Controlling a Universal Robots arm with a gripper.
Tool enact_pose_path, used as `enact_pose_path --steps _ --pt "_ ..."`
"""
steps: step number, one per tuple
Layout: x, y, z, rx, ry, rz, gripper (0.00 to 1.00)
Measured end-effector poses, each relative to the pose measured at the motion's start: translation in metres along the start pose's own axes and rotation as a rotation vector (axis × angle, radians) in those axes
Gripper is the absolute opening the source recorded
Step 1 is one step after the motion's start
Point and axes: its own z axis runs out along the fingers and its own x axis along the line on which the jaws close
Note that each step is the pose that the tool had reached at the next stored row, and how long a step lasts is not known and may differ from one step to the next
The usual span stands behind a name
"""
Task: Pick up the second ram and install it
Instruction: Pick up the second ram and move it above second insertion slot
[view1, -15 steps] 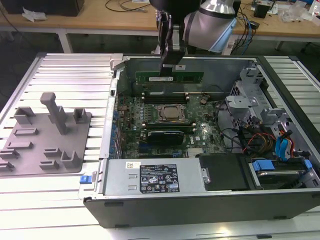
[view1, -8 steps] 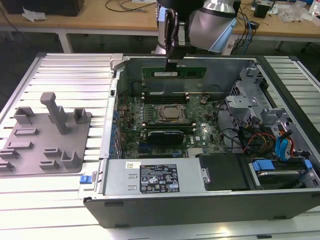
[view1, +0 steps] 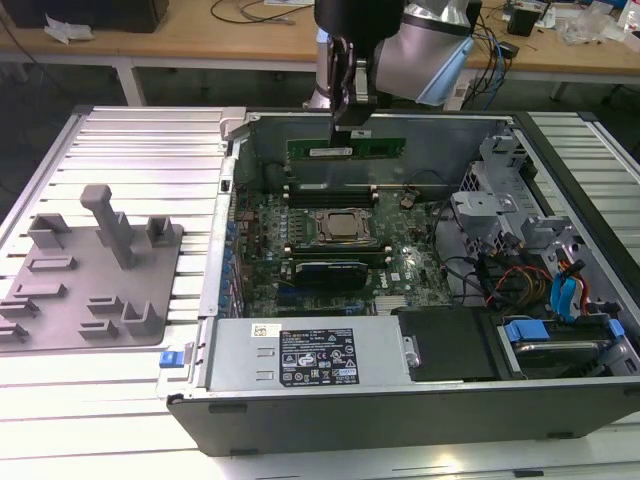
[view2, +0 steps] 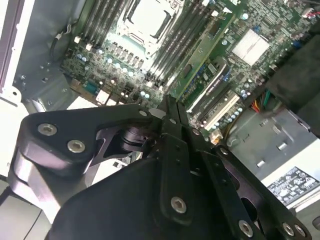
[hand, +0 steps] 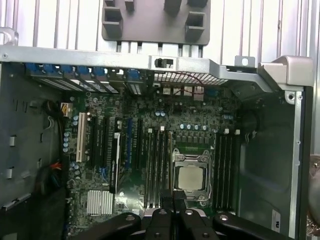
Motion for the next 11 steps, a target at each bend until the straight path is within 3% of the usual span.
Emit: enact_pose_path --steps 6,11 --pt "-0.0078 -0.0008 0.0102 -0.0001 -0.0011 -0.005 0.09" --pt "-0.0124 -0.0016 0.0246 -0.0003 -0.0010 -0.009 0.09"
